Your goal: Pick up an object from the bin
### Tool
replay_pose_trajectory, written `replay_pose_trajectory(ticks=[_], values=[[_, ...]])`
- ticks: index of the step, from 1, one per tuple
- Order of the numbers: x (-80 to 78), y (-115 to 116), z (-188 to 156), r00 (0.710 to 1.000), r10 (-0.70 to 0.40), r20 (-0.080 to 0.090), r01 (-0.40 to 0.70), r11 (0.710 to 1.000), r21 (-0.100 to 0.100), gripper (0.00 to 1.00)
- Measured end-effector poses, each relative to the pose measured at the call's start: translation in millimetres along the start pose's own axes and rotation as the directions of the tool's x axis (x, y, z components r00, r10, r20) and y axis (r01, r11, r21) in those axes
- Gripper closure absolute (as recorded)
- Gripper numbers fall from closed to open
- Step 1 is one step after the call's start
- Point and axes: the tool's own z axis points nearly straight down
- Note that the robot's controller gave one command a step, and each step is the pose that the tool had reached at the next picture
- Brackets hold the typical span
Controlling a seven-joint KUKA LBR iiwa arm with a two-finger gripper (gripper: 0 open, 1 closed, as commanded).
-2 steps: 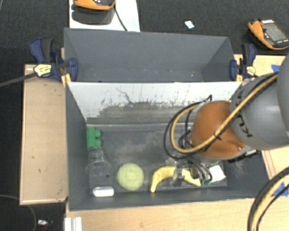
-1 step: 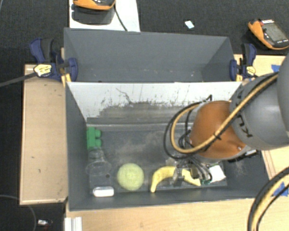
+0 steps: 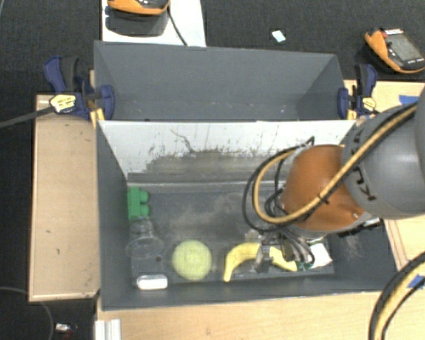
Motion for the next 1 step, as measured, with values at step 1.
replay_pose_trajectory(ticks=[1], values=[[1.5, 0.0, -26.2, 1.000, 0.000, -0.008, 0.000, 1.000, 0.000, 1.00]])
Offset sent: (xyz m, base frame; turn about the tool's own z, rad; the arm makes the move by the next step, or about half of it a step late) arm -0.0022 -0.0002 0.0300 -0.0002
